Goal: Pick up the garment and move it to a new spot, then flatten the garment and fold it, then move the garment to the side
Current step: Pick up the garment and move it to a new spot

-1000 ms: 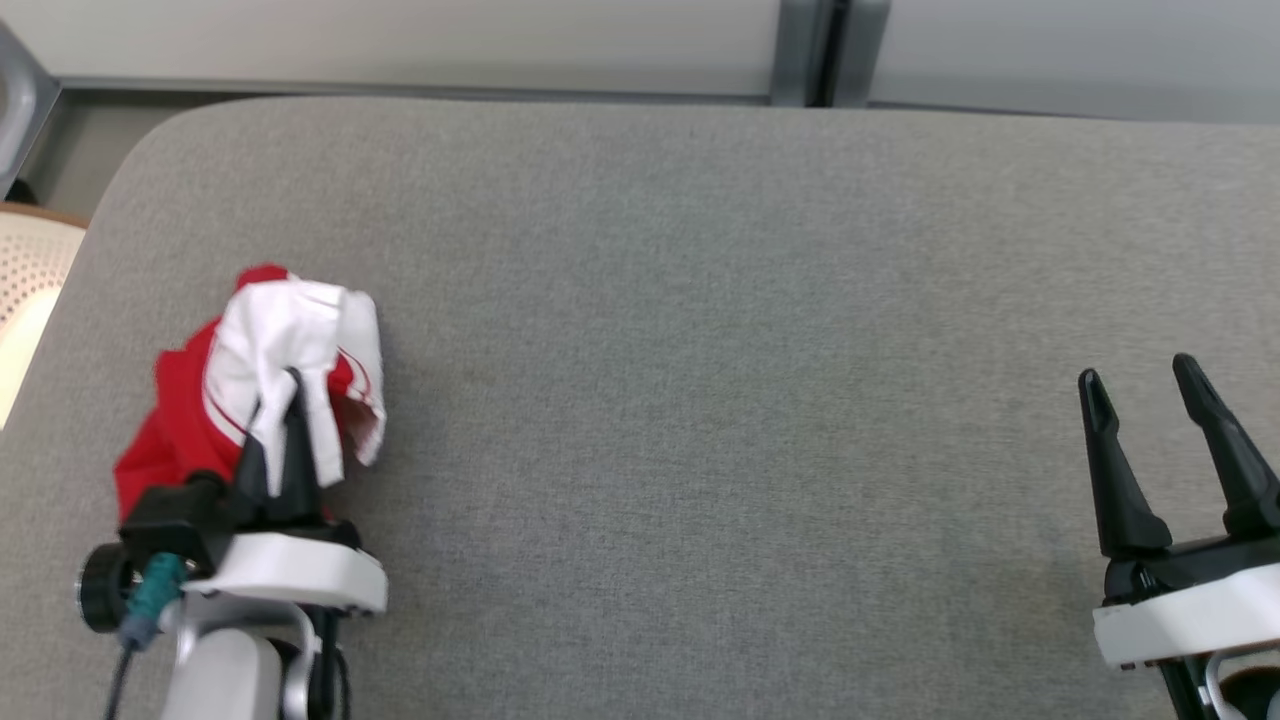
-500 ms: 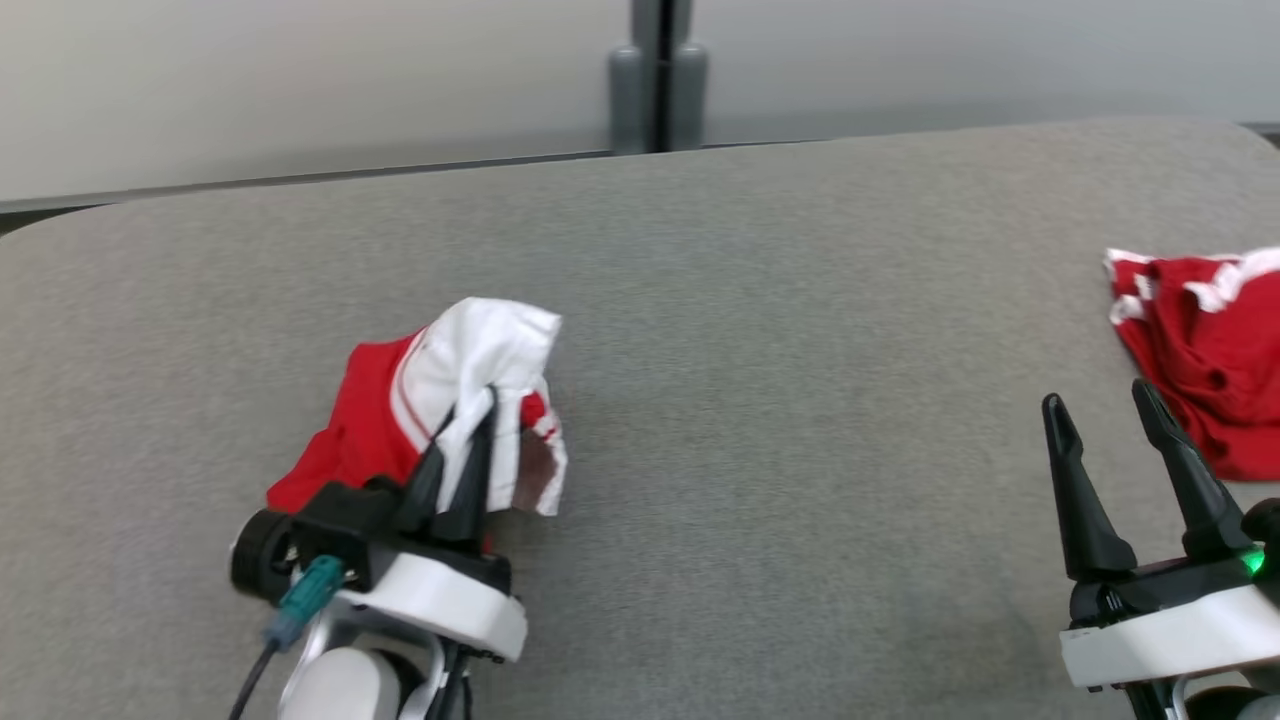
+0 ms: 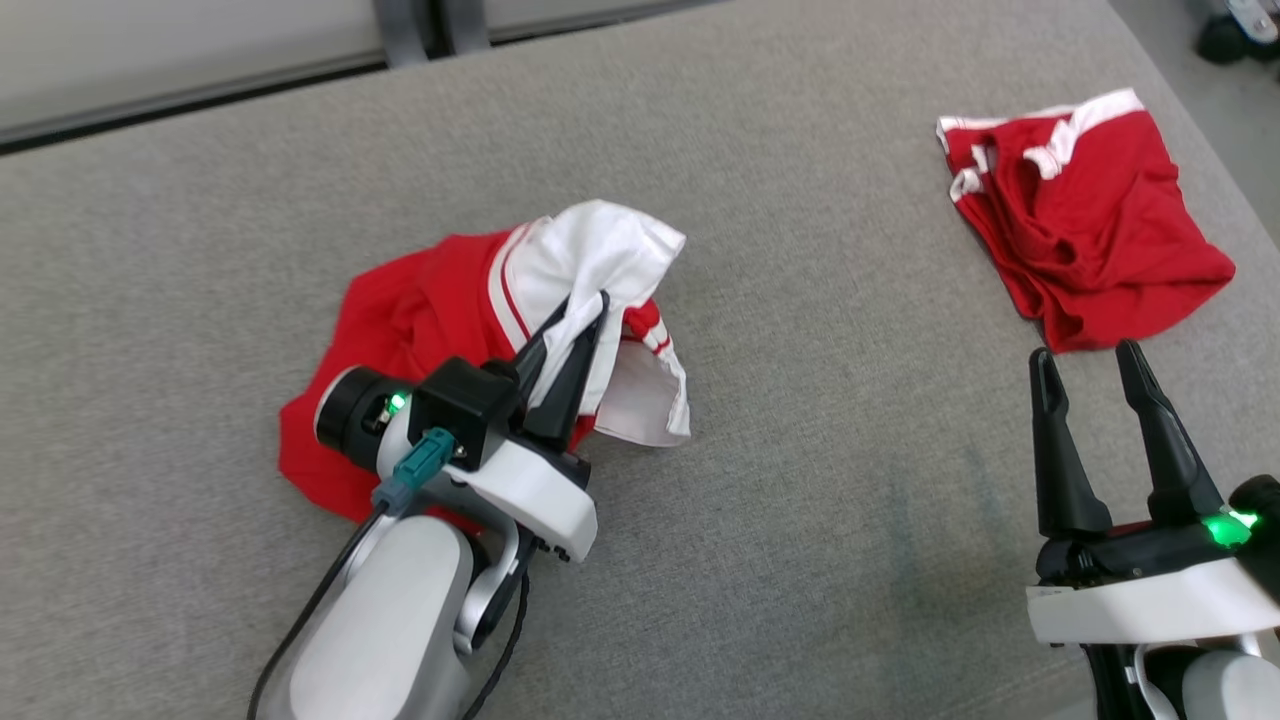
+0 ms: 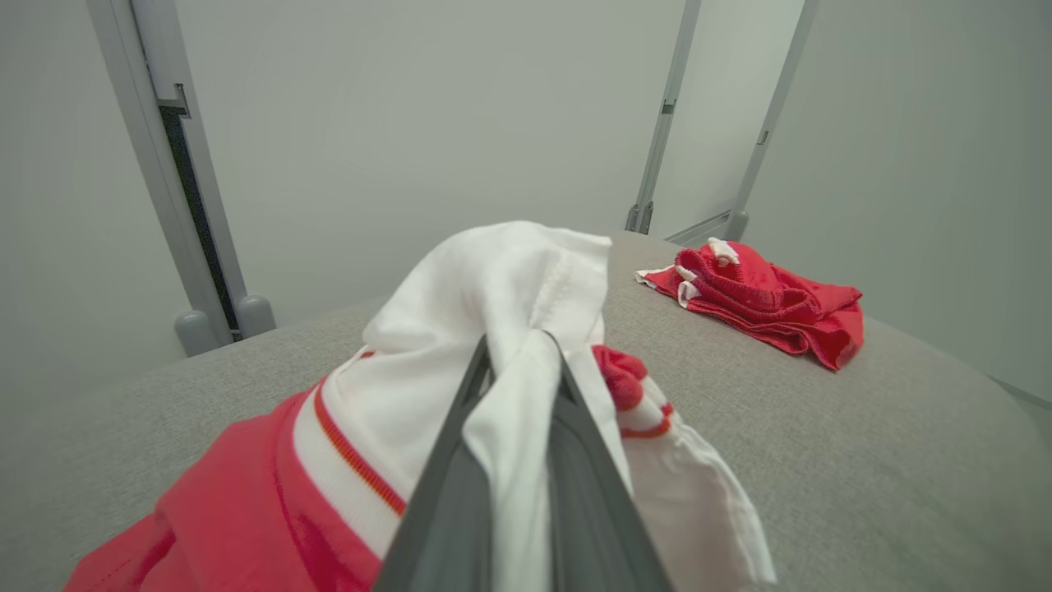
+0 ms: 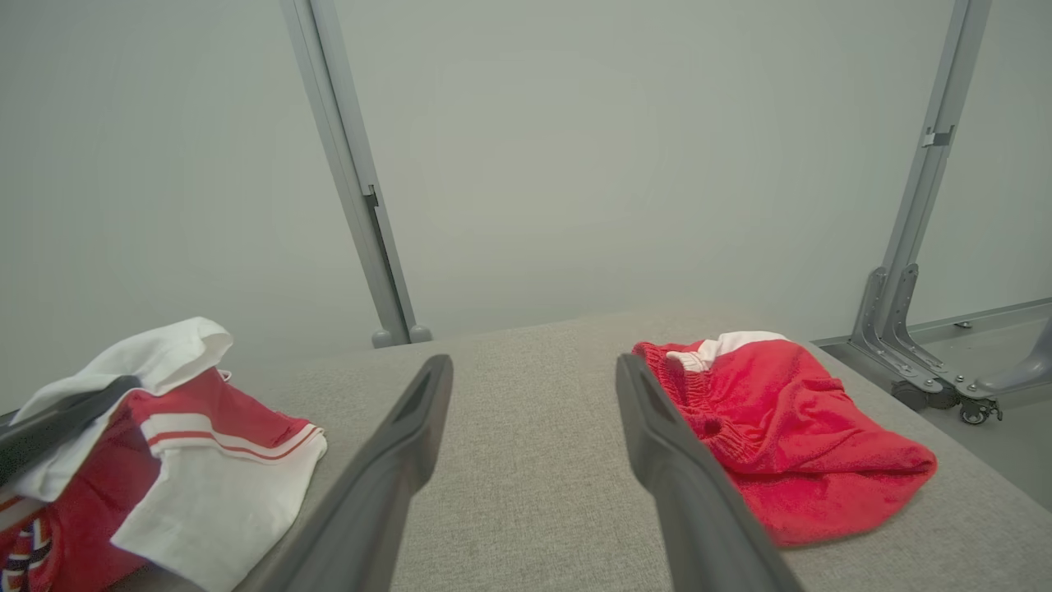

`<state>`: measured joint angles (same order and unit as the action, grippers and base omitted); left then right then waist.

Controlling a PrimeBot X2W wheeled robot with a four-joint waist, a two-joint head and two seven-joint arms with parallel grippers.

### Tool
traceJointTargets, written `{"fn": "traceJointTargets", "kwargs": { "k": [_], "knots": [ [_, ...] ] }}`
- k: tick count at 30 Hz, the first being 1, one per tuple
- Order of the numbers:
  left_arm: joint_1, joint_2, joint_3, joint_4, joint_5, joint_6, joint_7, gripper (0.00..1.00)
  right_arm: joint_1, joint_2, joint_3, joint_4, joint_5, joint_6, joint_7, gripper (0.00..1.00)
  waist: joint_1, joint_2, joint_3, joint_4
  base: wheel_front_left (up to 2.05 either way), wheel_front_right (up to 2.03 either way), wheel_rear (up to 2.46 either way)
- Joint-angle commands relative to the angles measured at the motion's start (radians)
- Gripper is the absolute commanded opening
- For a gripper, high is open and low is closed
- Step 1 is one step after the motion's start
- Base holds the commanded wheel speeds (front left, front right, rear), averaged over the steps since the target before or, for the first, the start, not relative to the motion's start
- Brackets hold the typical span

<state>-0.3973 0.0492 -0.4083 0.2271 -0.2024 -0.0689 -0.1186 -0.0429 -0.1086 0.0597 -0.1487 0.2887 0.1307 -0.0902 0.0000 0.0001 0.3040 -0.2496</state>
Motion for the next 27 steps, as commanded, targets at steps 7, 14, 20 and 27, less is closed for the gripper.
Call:
{"fn": "traceJointTargets", "kwargs": {
  "k": [7, 14, 20, 27],
  "knots": [
    [-0.103, 0.005, -0.015, 0.102, -0.005, -0.008, -0.038, 0.4, -0.065, 0.002, 0.032, 0.059, 0.018, 0.0, -0.056, 1.0, 0.0, -0.0001, 0.108, -0.034, 0.0, 0.0, 0.0],
    [-0.09, 0.004, -0.07, 0.097, -0.051, -0.008, -0.089, 1.0, -0.082, -0.026, 0.03, 0.085, 0.016, 0.0, -0.058, 1.0, 0.0, -0.0001, 0.072, 0.037, 0.0, 0.0, 0.0],
    [-0.03, 0.009, -0.027, 0.014, -0.079, 0.058, -0.13, 1.0, -0.062, -0.042, 0.018, 0.073, 0.008, 0.0, -0.034, 1.0, 0.0, -0.0001, 0.016, 0.115, 0.0, 0.0, 0.0],
    [0.06, 0.059, 0.1, -0.057, -0.098, 0.142, -0.144, 1.0, -0.032, -0.056, -0.012, 0.044, -0.003, 0.0, 0.0, 1.0, 0.0, -0.0001, -0.035, 0.204, 0.0, 0.0, 0.0]
  ]
}}
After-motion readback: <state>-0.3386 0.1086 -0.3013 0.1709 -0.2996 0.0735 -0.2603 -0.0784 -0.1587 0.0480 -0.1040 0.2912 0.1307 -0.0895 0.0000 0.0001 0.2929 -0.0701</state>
